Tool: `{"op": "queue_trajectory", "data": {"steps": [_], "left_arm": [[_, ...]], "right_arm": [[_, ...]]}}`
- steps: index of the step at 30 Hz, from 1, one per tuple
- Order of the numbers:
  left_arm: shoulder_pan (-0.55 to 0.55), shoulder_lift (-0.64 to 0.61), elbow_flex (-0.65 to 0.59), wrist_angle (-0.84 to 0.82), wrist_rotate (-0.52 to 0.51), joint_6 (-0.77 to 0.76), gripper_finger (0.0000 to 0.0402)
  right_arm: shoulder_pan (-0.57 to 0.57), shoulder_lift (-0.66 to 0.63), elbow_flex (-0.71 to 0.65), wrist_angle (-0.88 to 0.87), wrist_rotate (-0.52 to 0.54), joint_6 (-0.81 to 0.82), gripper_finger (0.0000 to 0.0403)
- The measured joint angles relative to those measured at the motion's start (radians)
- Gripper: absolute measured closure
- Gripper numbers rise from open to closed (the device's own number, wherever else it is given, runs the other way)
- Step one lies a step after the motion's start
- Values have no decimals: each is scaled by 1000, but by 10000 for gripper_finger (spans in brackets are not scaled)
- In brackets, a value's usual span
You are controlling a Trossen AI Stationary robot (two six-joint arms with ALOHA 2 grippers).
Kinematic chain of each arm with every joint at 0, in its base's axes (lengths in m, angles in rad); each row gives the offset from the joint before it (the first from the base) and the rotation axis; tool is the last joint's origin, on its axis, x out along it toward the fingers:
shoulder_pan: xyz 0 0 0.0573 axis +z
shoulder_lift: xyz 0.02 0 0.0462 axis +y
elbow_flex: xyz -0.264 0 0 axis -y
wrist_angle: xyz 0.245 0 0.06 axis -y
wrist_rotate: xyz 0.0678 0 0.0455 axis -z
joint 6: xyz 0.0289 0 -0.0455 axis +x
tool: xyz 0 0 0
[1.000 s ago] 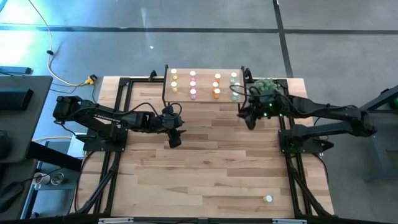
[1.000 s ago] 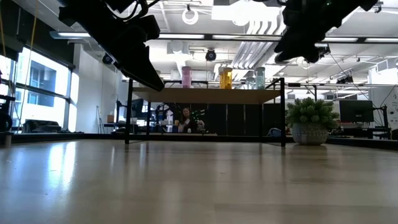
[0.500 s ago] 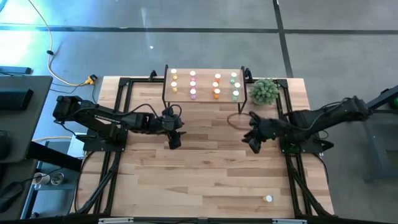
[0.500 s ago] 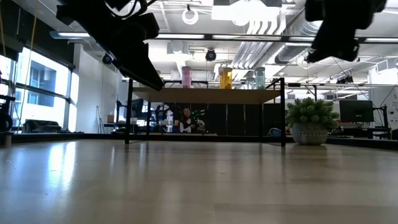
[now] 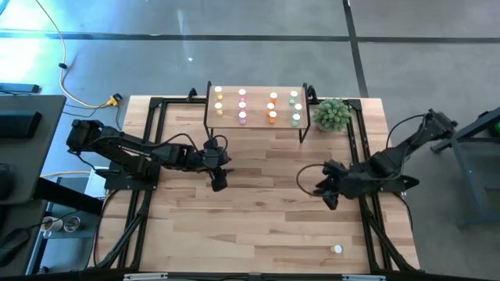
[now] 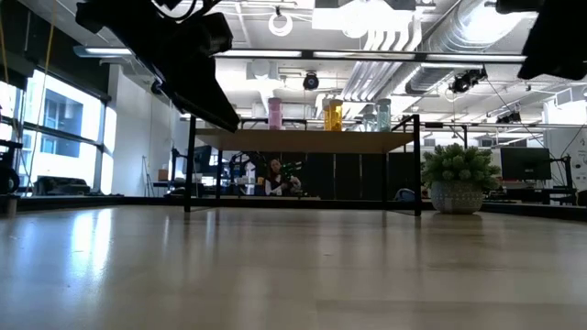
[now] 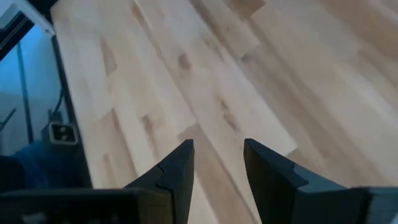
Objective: Pick and place medicine bottles onto shelf by color
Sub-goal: Put the yellow pill bottle on the shelf aligned with the other yellow pill bottles
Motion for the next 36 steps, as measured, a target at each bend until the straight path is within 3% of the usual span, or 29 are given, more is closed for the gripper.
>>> {"op": "queue_trajectory", "data": {"steps": [14,23,36], "left_arm": [[-101,0,0,0,0,-115,209],[-173,0,0,2,0,-310,209],[-252,0,0,53,-8,-428,209]], "right_arm": [[214,17,0,-7,-103,190,272],[367,150,0,33,-106,214,272],[564,302,0,97,-116,294,272]]}}
